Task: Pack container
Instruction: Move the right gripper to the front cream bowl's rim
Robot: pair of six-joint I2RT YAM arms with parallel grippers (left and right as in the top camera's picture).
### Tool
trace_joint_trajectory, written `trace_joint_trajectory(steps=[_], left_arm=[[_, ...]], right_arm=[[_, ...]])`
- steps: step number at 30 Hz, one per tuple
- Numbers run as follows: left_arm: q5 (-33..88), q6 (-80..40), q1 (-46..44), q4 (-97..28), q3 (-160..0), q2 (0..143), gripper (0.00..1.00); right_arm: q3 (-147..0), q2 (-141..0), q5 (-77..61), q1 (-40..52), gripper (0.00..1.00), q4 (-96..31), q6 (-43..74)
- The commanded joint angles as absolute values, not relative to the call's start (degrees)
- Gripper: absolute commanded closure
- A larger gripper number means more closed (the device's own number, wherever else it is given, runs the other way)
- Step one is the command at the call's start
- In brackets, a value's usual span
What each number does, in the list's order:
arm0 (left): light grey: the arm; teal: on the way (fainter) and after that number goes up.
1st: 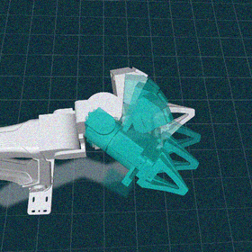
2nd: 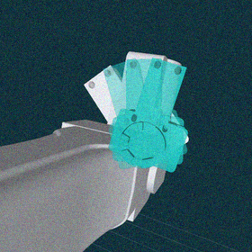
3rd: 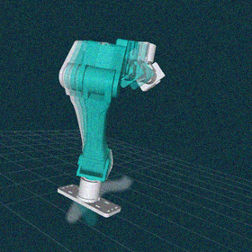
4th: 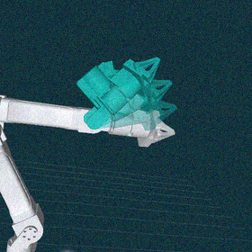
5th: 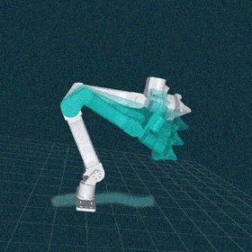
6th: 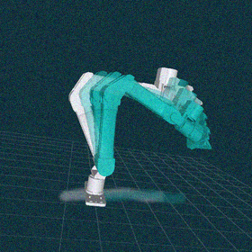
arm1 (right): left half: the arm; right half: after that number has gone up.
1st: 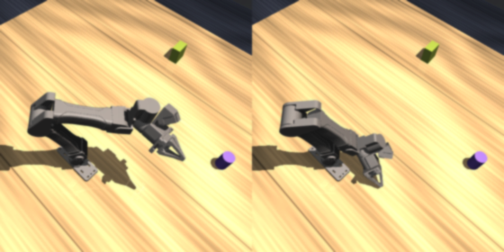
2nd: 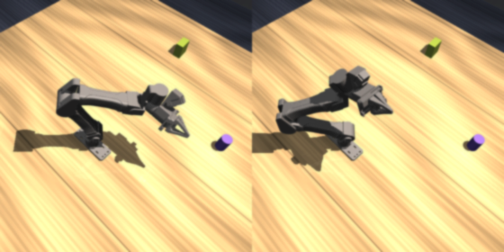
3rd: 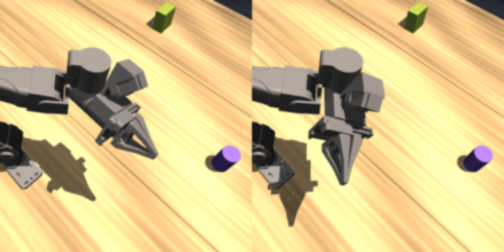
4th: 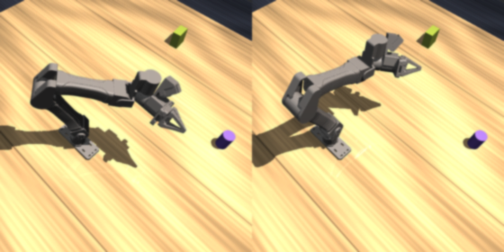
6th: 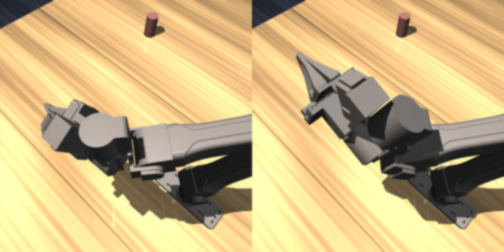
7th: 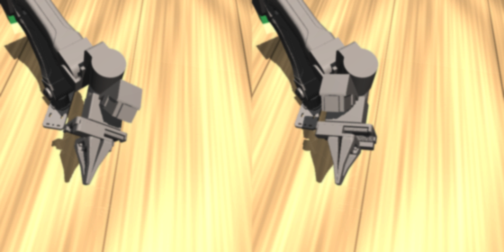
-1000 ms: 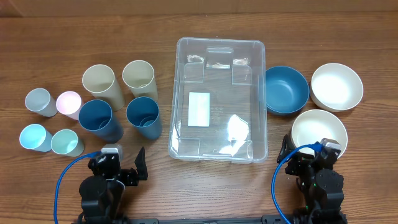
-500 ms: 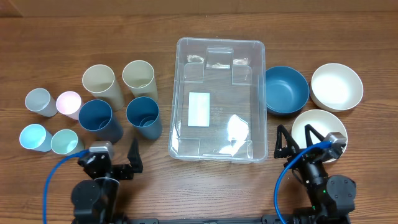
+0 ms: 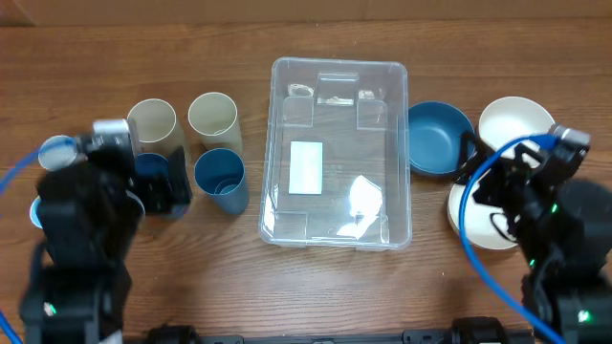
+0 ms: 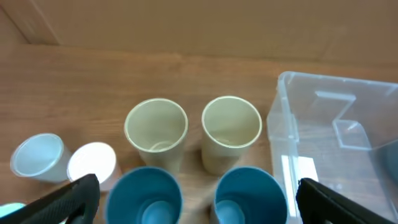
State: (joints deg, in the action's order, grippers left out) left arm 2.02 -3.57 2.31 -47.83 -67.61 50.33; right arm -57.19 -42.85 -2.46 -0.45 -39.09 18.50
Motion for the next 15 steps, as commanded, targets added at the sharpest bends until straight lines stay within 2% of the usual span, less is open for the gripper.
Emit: trace_joint_trajectory(steps=[1, 6, 15], left_arm=[[-2.7, -1.2, 2.6, -51.8, -78.9, 57.4, 0.00], [-8.2, -1.2, 2.6, -53.7, -83.2, 61.3, 0.00], [-9.2, -1.3, 2.6, -56.9, -82.8, 61.8, 0.00]], right_arm=[[-60.3, -47.9, -1.7, -6.7, 0.00, -43.2, 17.5], [-60.3, -57.9, -9.4, -18.3, 0.00, -53.5, 18.0], [-60.2, -77.4, -10.8, -35.7, 0.00, -57.4, 22.8]])
